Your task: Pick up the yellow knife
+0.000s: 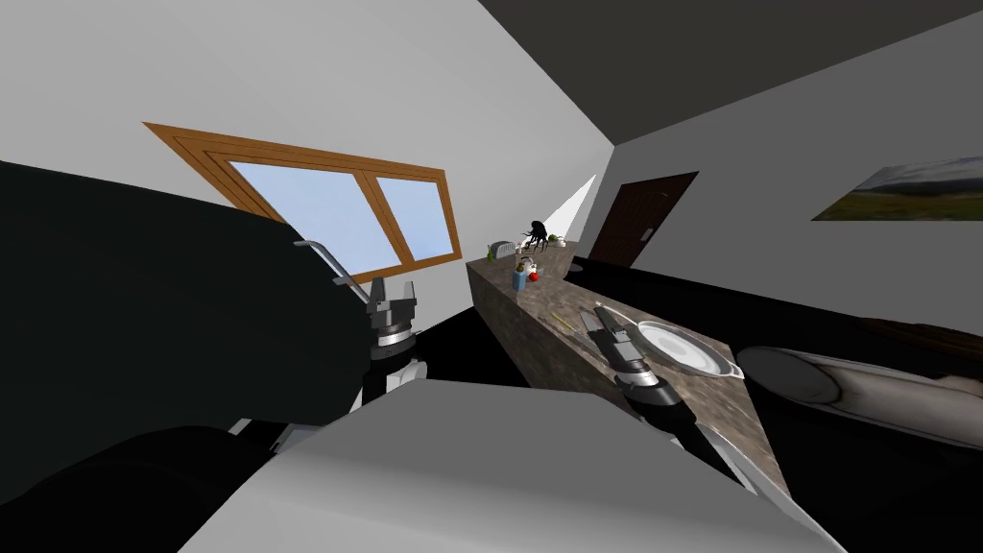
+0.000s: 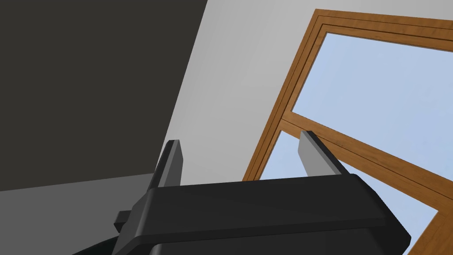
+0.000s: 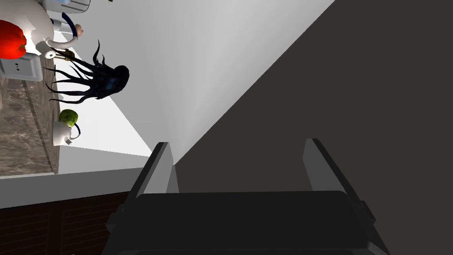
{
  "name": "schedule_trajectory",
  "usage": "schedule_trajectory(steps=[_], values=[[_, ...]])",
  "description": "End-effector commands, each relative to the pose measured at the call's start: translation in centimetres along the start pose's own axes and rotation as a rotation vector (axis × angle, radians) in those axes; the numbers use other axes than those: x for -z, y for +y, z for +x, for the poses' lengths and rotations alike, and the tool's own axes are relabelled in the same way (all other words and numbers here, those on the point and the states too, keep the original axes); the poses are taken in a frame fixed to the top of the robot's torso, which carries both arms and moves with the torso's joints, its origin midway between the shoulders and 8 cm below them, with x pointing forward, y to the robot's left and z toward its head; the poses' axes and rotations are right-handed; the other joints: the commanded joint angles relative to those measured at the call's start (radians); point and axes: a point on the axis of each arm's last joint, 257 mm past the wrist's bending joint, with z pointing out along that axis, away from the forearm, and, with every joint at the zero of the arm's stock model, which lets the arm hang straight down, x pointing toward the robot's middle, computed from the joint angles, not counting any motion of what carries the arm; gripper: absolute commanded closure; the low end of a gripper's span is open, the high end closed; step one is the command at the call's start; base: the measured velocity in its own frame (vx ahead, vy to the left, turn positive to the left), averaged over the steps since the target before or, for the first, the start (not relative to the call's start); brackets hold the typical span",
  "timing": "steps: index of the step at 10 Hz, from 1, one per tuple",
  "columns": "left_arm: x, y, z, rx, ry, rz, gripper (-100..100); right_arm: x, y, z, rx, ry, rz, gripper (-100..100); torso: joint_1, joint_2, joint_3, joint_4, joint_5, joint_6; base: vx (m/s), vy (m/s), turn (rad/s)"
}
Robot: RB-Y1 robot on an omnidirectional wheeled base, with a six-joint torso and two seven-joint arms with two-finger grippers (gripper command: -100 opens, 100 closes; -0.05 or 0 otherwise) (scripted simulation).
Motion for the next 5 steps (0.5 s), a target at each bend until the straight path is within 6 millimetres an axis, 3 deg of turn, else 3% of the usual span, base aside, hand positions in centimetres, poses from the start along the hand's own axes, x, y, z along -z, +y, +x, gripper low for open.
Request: schedule_trajectory(steps=[1,2,3,4,5], values=[[0.0,0.0,0.0,0.000,0.000,0.000,0,1.5,-2.0,-0.6,0.036,0.036,0.057,-100,0.000,0.000,0.000,0.000,0.000,0.000,0.015,0.009,0.084],[0.0,0.0,0.0,0.000,0.000,0.000,0,1.5,-2.1,-0.5,0.045,0.059,0.060,-100,0.000,0.000,0.000,0.000,0.000,0.000,0.013,0.004,0.035],[0.0,0.0,0.0,0.000,0.000,0.000,0,3.0,-3.9,-1.0,0.075,0.084,0.112,-100,0.000,0.000,0.000,0.000,0.000,0.000,0.017,0.007,0.078],[0.0,0.0,0.0,0.000,0.000,0.000,0,2.9,-3.9,-0.9,0.084,0.109,0.113,-100,0.000,0.000,0.000,0.000,0.000,0.000,0.015,0.005,0.041],[0.0,0.0,0.0,0.000,0.000,0.000,0,4.5,-5.6,-1.5,0.114,0.133,0.165,-100,0.000,0.000,0.000,0.000,0.000,0.000,0.020,0.008,0.092]])
